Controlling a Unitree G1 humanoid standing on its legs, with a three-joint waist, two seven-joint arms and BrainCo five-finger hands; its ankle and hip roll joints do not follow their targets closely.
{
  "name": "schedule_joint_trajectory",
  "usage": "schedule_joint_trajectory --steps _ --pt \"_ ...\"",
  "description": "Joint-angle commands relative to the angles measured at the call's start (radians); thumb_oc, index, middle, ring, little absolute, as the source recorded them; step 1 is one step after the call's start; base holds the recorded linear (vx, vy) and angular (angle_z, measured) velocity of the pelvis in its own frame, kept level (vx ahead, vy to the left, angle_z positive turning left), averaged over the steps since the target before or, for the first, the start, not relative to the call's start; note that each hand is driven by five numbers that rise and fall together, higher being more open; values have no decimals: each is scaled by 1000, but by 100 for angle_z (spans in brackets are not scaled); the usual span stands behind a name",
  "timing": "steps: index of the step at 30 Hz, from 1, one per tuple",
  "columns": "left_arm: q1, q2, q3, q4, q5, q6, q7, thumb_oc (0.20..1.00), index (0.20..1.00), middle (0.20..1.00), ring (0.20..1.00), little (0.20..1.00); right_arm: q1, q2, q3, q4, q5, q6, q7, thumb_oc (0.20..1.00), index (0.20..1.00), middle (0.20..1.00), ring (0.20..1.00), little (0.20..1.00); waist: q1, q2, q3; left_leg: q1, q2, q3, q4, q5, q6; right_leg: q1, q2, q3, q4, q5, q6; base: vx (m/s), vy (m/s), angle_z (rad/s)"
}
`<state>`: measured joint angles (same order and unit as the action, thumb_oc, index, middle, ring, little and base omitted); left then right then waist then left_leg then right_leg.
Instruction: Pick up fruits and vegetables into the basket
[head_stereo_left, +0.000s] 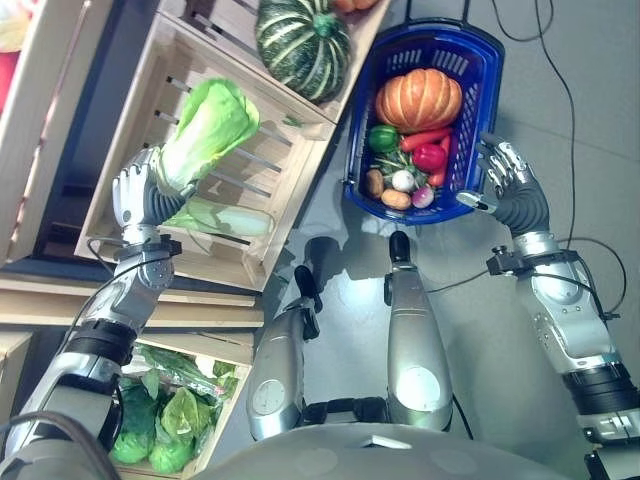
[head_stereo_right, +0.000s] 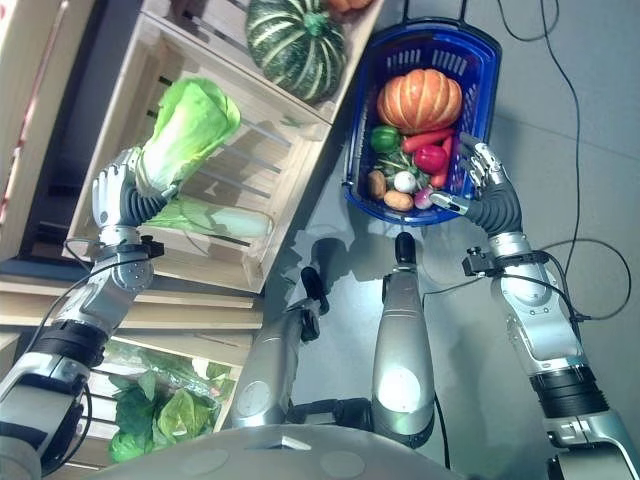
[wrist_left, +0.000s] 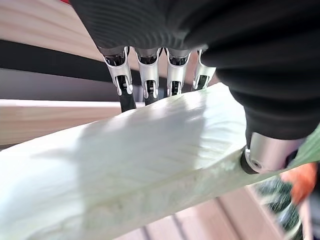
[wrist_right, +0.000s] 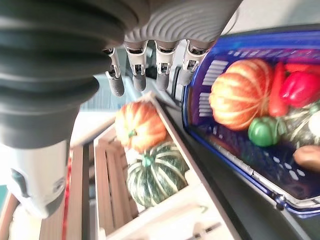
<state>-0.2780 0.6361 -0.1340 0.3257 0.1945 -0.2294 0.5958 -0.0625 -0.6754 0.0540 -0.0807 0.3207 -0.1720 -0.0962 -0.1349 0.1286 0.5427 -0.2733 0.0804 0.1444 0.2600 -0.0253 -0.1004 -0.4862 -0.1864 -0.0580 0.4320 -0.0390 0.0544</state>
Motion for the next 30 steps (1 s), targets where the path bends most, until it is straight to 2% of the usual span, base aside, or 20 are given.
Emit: schedule_joint_trajectory --steps 1,2,4,5,6,10,14,19,23,26,30 --pt "35 36 63 -109 -271 -156 -147 200 200 200 200 200 16 34 -20 -75 -149 52 -44 1000 1000 1000 1000 1000 14 -64 -101 -62 -22 -35 47 -27 27 80 -34 -21 -36 -65 59 24 -216 17" --pt "54 6 80 -211 -335 -163 -197 200 200 200 200 200 -2 28 -6 -87 -182 100 -39 1000 1000 1000 1000 1000 33 -78 -109 -49 -18 -45 45 -30 32 109 -29 -31 -49 -64 58 16 -222 14" --pt "65 -14 80 -256 -417 -184 -258 200 200 200 200 200 -18 25 11 -92 -217 143 -40 1000 1000 1000 1000 1000 45 -87 -113 -39 -15 -53 43 -33 32 129 -25 -38 -57 -64 58 28 -197 11" --pt "72 -38 85 -302 -476 -210 -329 200 200 200 200 200 -55 20 30 -87 -233 175 -28 1000 1000 1000 1000 1000 62 -95 -120 -18 -11 -60 33 -33 33 163 -21 -49 -76 -61 58 38 -160 18" --pt "74 -40 88 -309 -493 -213 -338 200 200 200 200 200 -61 19 33 -87 -234 178 -25 1000 1000 1000 1000 1000 62 -96 -119 -15 -11 -61 32 -33 33 168 -20 -50 -79 -60 58 26 -163 14" --pt "59 -92 62 -391 -723 -187 -504 200 200 200 200 200 -172 11 100 -86 -270 287 -18 1000 1000 1000 1000 1000 92 -112 -137 18 3 -77 14 -25 33 229 -12 -69 -118 -50 57 37 -145 7" --pt "17 -131 4 -449 -838 -173 -602 200 200 200 200 200 -298 22 196 -55 -284 426 -21 1000 1000 1000 1000 1000 120 -132 -155 52 12 -86 1 -30 33 287 -12 -80 -153 -43 62 52 -139 10" --pt "-8 -134 -38 -480 -819 -155 -681 200 200 200 200 200 -385 35 246 -42 -199 463 -16 1000 1000 1000 1000 1000 143 -150 -164 83 22 -84 -10 -40 31 335 -16 -92 -183 -37 68 46 -114 8" --pt "-39 -119 -85 -458 -785 -94 -731 200 200 200 200 200 -457 65 286 -55 -23 453 -37 1000 1000 1000 1000 1000 156 -159 -177 107 29 -81 -21 -45 28 368 -17 -100 -204 -36 69 48 -55 8" --pt "-42 -102 -113 -436 -705 -85 -768 200 200 200 200 200 -478 90 290 -72 73 432 -58 1000 1000 1000 1000 1000 161 -160 -189 125 33 -76 -29 -49 27 390 -19 -103 -221 -33 70 60 -24 0" --pt "-26 -70 -127 -417 -612 -91 -769 200 200 200 200 200 -472 106 285 -104 158 418 -21 1000 1000 1000 1000 1000 169 -163 -203 139 34 -73 -34 -53 26 408 -21 -104 -236 -31 74 53 -17 2"
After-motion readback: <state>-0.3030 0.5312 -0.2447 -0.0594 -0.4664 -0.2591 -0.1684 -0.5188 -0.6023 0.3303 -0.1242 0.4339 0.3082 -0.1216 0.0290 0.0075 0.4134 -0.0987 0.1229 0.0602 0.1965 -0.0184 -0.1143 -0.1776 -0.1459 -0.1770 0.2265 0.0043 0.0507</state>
